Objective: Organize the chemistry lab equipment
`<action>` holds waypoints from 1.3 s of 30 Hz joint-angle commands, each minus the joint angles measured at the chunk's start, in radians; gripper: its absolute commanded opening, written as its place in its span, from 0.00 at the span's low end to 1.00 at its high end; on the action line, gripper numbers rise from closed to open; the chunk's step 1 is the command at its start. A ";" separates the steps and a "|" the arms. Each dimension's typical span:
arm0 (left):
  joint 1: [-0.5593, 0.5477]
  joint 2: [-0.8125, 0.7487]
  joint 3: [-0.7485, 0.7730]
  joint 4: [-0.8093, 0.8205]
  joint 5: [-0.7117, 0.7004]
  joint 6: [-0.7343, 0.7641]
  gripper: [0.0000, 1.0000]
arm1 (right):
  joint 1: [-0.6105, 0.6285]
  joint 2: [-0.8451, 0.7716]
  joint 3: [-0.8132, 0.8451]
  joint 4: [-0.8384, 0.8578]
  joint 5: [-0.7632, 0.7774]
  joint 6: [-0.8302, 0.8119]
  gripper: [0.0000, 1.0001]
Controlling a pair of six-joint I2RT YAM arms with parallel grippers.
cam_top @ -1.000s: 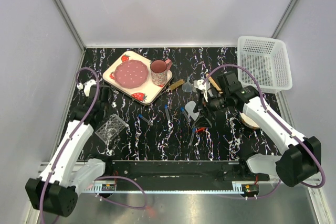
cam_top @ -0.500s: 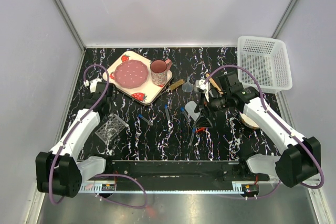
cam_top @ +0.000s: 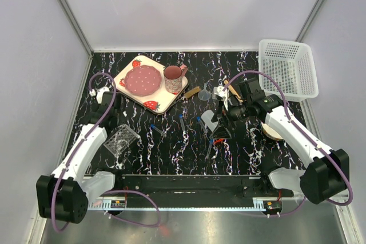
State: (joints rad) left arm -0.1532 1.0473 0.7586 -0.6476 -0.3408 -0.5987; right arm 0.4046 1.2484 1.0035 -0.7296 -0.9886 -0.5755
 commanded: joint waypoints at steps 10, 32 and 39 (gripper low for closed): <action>0.006 -0.023 -0.038 0.017 0.017 -0.010 0.03 | -0.013 -0.001 -0.008 0.030 -0.035 0.009 0.96; 0.007 0.052 -0.002 0.054 0.013 0.013 0.04 | -0.023 0.002 -0.011 0.030 -0.045 0.006 0.97; 0.006 0.088 -0.033 0.068 0.037 0.002 0.05 | -0.021 0.003 -0.013 0.032 -0.047 0.005 0.97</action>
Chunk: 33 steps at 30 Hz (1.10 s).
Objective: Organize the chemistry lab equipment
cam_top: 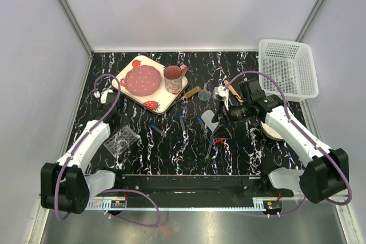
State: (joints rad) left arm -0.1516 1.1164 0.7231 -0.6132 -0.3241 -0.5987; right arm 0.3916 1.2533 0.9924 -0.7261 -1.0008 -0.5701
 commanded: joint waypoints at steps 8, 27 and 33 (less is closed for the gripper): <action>0.004 0.051 -0.022 0.078 0.030 -0.018 0.05 | -0.010 -0.003 -0.001 0.027 -0.036 -0.001 0.97; 0.004 -0.064 0.041 -0.026 0.030 -0.030 0.68 | -0.011 0.008 0.009 0.017 -0.035 0.001 0.97; 0.004 -0.147 0.119 -0.092 0.059 0.000 0.89 | -0.007 0.083 0.086 -0.050 -0.006 -0.010 0.96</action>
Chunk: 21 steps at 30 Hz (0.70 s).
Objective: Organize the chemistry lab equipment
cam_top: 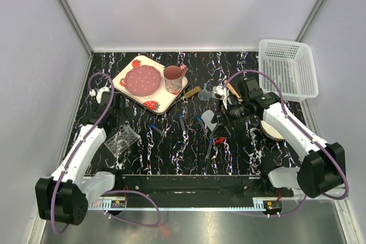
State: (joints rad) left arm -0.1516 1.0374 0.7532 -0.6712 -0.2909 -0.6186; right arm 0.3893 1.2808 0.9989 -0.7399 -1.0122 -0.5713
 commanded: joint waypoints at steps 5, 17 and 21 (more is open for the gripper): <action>0.006 -0.212 0.103 -0.042 0.091 0.031 0.99 | 0.089 0.199 0.216 -0.084 0.171 0.056 0.94; 0.006 -0.490 0.054 -0.053 0.282 -0.036 0.99 | 0.322 0.564 0.493 0.051 0.693 0.494 0.75; 0.006 -0.530 0.047 -0.076 0.285 -0.058 0.99 | 0.344 0.702 0.576 0.025 0.761 0.557 0.64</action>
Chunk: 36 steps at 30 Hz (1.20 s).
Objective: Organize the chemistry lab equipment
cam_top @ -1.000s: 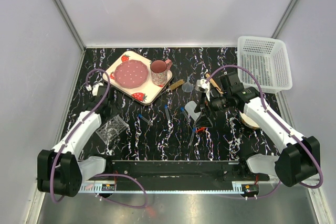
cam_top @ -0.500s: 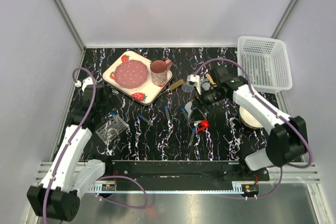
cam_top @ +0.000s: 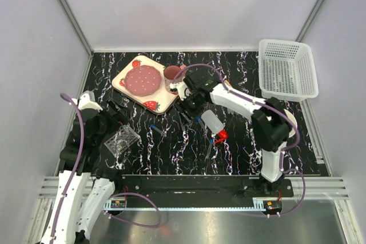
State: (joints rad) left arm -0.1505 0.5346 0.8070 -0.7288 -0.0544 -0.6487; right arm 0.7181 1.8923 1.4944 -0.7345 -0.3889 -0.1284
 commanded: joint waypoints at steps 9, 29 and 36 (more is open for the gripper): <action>0.005 -0.093 -0.031 -0.043 0.048 -0.046 0.99 | 0.033 0.232 0.167 0.015 0.171 0.174 0.57; 0.006 -0.111 -0.031 -0.005 0.113 -0.121 0.99 | 0.076 0.283 0.150 -0.002 0.338 0.144 0.38; 0.005 -0.111 -0.083 0.088 0.228 -0.227 0.99 | 0.076 0.249 0.098 0.012 0.366 0.095 0.23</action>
State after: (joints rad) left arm -0.1490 0.4328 0.7555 -0.7486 0.0769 -0.7967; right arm 0.7914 2.1616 1.6382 -0.7166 -0.0845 0.0139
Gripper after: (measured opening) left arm 0.983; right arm 0.262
